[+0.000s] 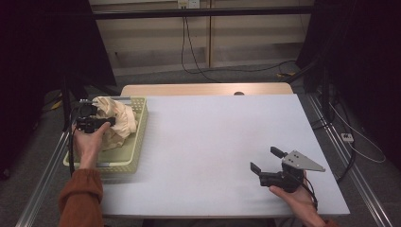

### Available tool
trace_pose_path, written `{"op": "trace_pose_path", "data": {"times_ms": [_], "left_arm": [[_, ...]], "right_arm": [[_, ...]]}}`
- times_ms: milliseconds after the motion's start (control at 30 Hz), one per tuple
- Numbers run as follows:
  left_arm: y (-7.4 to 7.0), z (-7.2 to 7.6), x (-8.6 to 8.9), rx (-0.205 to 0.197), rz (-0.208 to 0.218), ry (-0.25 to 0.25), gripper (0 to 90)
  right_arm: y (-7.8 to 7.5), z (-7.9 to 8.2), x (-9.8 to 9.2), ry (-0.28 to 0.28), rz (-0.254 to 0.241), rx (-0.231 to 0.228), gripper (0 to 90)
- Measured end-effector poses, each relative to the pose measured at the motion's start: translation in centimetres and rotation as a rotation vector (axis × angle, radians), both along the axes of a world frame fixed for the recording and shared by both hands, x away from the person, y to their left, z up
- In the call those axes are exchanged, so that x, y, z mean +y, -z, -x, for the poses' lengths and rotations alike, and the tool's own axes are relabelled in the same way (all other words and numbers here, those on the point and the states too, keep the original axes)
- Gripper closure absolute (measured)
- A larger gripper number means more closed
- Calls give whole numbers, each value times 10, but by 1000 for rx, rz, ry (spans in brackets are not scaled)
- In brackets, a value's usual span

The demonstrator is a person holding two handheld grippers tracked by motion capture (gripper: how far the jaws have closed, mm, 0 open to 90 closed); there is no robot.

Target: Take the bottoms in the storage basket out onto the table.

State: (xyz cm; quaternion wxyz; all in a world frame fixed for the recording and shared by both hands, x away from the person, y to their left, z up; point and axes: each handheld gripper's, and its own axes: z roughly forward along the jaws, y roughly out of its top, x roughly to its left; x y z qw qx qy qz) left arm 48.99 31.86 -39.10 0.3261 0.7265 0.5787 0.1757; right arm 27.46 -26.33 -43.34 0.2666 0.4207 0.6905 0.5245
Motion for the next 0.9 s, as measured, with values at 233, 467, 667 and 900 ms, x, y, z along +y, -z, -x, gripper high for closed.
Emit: {"op": "trace_pose_path", "data": {"times_ms": [233, 467, 667, 900], "left_arm": [[-3, 6, 1, -44, 12, 0, 662], [-7, 12, 6, -87, 21, 3, 662], [-13, 16, 8, -126, 42, -5, 662], [-19, 22, 5, -172, 58, -4, 662]], "right_arm": [[0, 0, 0, 1, -3, 3, 52], [0, 0, 0, 2, -1, 3, 52], [0, 0, 0, 2, -2, 2, 52], [0, 1, 0, 3, -6, 1, 52]]}}
